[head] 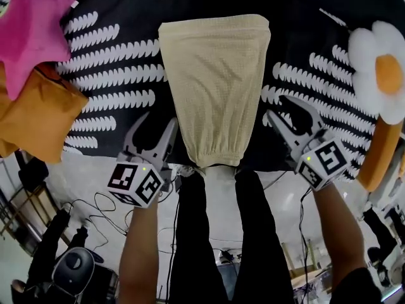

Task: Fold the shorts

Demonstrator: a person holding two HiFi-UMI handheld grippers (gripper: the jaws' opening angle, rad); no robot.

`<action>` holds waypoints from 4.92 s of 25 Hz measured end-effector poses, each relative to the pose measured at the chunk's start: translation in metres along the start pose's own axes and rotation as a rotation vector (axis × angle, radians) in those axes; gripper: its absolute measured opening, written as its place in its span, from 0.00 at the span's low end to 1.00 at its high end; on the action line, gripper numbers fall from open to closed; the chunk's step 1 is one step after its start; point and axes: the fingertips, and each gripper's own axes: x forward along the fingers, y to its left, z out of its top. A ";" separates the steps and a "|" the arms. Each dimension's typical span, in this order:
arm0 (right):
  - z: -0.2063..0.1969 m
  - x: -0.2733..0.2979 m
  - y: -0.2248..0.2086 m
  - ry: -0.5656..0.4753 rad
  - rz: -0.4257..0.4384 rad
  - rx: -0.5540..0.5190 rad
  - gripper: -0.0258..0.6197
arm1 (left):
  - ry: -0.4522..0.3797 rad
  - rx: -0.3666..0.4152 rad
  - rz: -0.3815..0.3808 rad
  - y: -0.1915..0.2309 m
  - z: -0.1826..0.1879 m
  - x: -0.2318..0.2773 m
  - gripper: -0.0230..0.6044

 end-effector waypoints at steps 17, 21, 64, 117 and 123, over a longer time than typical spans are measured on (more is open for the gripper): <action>-0.144 -0.010 0.111 0.100 -0.089 0.265 0.24 | 0.135 -0.124 0.067 -0.050 -0.139 -0.030 0.20; -0.148 -0.022 0.101 0.059 -0.168 0.305 0.04 | 0.075 -0.151 0.115 -0.042 -0.135 -0.035 0.04; -0.177 -0.041 0.159 0.219 -0.005 -0.863 0.19 | 0.148 0.814 0.170 -0.076 -0.179 -0.067 0.37; -0.002 -0.017 0.112 -0.054 0.292 -0.554 0.11 | 0.104 0.991 -0.496 -0.096 -0.012 -0.035 0.07; 0.025 0.023 0.061 -0.069 0.347 -0.317 0.11 | 0.091 0.794 -0.526 -0.082 0.030 0.017 0.07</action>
